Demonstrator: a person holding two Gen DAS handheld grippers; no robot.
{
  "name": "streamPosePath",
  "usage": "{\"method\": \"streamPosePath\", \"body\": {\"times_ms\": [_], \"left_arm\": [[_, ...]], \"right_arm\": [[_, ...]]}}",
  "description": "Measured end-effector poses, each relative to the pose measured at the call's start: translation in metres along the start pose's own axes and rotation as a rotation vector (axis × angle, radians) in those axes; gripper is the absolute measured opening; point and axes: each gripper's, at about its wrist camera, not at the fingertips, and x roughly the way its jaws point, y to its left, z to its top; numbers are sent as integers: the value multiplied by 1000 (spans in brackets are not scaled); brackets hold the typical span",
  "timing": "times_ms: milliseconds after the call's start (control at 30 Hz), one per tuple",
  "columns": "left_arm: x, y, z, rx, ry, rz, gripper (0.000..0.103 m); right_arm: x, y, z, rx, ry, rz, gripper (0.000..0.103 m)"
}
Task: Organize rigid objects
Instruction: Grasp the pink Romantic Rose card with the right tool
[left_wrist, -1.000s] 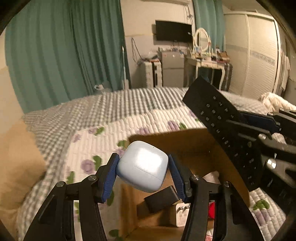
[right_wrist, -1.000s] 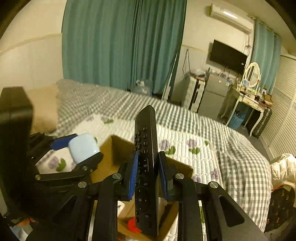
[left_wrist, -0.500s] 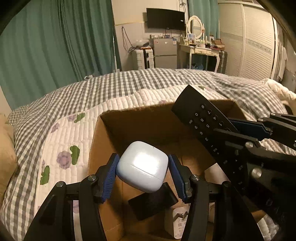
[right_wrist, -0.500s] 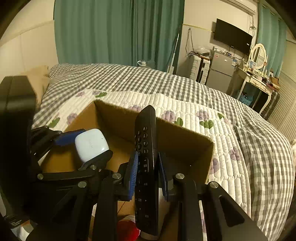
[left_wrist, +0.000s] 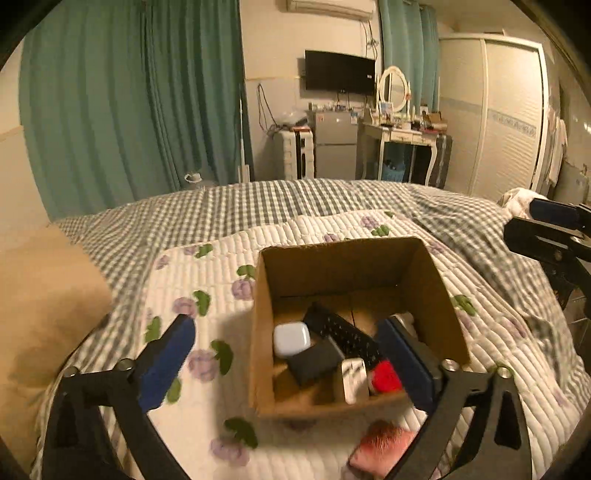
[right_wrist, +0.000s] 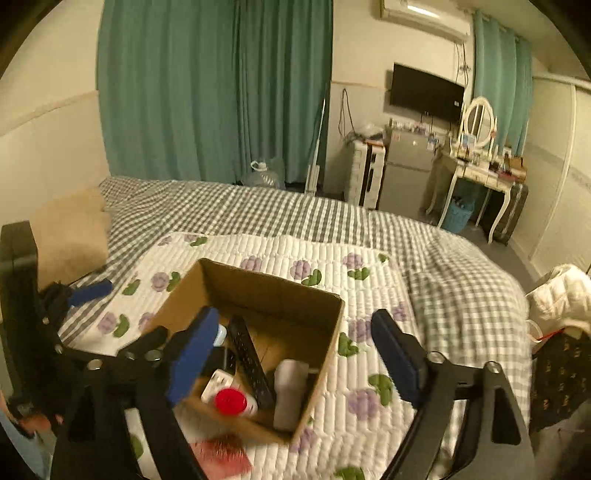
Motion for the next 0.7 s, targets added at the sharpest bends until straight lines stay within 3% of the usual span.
{"method": "streamPosePath", "body": {"times_ms": [133, 267, 400, 500, 700], "left_arm": [[-27, 7, -25, -8, 11, -16, 103], [-30, 13, -59, -41, 45, 7, 103], [-6, 15, -100, -72, 105, 26, 103], [13, 20, -122, -95, 167, 36, 103], [19, 20, -138, -93, 155, 74, 103]], "right_arm": [[-25, 8, -22, 3, 39, 33, 95], [-27, 26, -56, -38, 70, 19, 103], [6, 45, -100, -70, 153, 0, 103], [41, 55, -126, -57, 243, 39, 103], [93, 74, -157, -95, 398, 95, 103]]}}
